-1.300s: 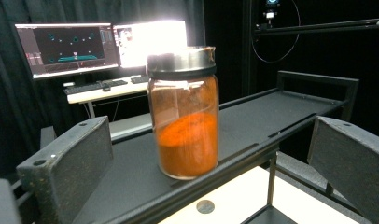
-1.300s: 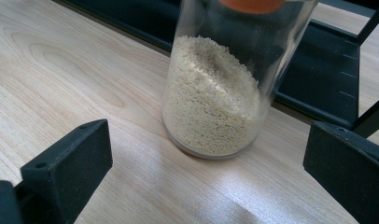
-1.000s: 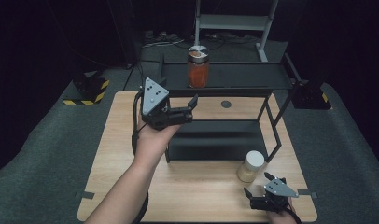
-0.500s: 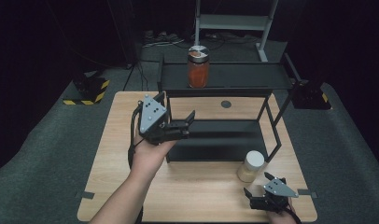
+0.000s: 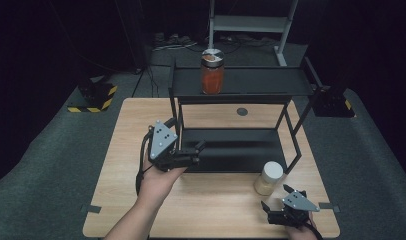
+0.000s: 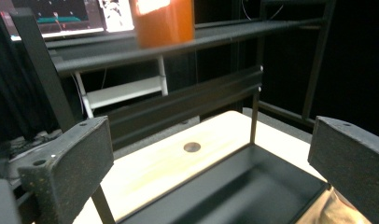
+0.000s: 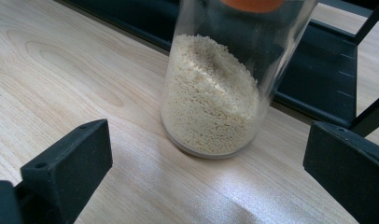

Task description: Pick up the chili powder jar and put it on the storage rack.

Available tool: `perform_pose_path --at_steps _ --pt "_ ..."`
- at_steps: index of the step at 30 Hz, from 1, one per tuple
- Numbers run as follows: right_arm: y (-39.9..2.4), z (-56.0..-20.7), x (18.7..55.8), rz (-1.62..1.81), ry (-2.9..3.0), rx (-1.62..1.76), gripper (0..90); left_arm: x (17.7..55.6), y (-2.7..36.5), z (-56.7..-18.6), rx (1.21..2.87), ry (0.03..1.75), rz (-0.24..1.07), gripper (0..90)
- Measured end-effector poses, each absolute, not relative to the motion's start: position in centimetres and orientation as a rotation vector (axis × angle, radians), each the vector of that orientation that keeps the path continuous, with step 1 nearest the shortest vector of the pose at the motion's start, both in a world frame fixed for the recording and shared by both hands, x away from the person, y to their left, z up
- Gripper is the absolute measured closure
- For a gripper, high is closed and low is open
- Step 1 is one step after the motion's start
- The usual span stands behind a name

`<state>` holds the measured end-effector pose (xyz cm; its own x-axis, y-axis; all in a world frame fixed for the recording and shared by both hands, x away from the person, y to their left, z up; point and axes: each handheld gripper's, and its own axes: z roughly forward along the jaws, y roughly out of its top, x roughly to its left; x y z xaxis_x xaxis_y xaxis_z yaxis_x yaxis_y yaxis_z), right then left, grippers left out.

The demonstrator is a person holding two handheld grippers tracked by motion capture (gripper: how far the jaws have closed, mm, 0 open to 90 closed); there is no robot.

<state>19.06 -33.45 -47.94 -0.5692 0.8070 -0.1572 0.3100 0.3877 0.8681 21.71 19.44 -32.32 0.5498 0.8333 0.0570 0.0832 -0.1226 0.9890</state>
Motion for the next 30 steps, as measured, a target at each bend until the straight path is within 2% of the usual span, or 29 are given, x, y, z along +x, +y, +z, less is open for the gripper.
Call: perform_pose_path --at_steps 20,30 --pt "-33.2 -47.9 19.0 1.107 2.076 0.947 0.3 19.6 20.0 -39.3 1.666 0.865 0.742 0.3" --pt "-33.0 -47.9 18.9 1.097 2.073 0.945 0.3 19.5 20.2 -43.4 1.733 0.942 0.669 0.3"
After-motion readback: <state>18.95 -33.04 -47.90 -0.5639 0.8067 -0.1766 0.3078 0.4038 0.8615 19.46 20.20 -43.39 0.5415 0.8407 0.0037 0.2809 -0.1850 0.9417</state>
